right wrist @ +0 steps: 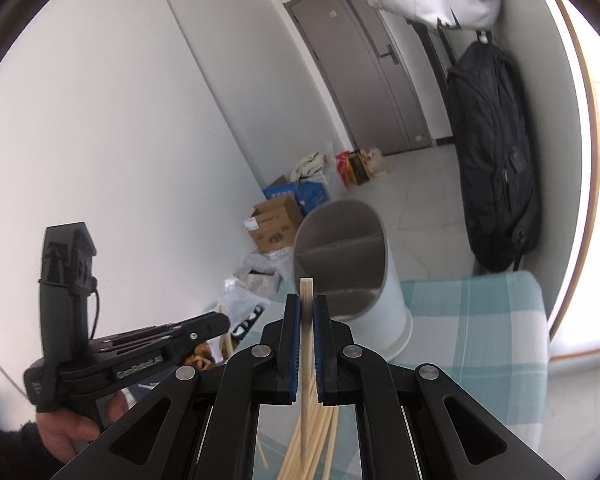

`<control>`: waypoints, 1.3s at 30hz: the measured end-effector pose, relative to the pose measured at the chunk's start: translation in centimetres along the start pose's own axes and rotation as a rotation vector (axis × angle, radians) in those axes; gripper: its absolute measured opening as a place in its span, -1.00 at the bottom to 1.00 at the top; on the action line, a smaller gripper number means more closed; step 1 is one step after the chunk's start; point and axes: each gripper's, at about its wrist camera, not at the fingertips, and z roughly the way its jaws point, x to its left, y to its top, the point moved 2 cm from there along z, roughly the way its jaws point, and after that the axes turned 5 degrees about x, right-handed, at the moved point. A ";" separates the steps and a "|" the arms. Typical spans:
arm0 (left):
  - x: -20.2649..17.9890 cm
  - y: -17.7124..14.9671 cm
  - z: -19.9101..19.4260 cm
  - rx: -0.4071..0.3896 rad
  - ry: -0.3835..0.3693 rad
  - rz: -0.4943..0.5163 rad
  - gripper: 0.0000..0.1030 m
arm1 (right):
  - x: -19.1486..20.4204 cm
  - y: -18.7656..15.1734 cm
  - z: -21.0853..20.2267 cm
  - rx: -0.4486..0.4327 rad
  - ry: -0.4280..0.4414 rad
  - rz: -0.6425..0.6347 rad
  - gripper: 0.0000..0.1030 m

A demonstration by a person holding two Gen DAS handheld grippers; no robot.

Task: Organize utensils
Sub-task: 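Lift both held chopsticks and carry them above the white utensil holder, then open both grippers to drop the chopsticks into the holder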

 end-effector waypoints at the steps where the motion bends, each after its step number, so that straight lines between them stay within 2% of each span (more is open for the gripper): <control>1: -0.1 0.2 -0.4 -0.006 -0.007 0.000 -0.96 | 0.0 0.3 -0.2 -0.008 0.005 0.000 -0.90; 5: -0.2 2.2 -2.2 -0.045 -0.040 -0.017 -0.96 | 0.5 2.1 -1.1 -0.032 0.019 0.003 -0.90; 13: -1.2 7.2 -4.5 -0.136 -0.083 -0.040 -0.96 | 1.4 7.9 -1.6 -0.067 0.004 -0.041 -0.90; 21: -1.2 12.1 -5.4 -0.274 -0.101 -0.059 -0.96 | 0.6 13.3 -0.3 -0.129 -0.008 -0.058 -0.90; 29: -1.0 15.4 -3.5 -0.330 -0.070 -0.034 -0.96 | 0.4 17.2 2.3 -0.192 -0.051 -0.102 -0.90; 33: -0.7 16.3 -1.8 -0.339 -0.052 -0.025 -0.96 | 0.0 17.9 4.0 -0.209 -0.072 -0.127 -0.90; 36: -0.1 16.4 -0.6 -0.351 -0.070 -0.040 -0.96 | -0.7 18.0 5.3 -0.221 -0.059 -0.131 -0.90; 39: 0.2 16.3 0.7 -0.358 -0.049 -0.029 -0.96 | -1.3 17.8 6.9 -0.199 -0.073 -0.137 -0.90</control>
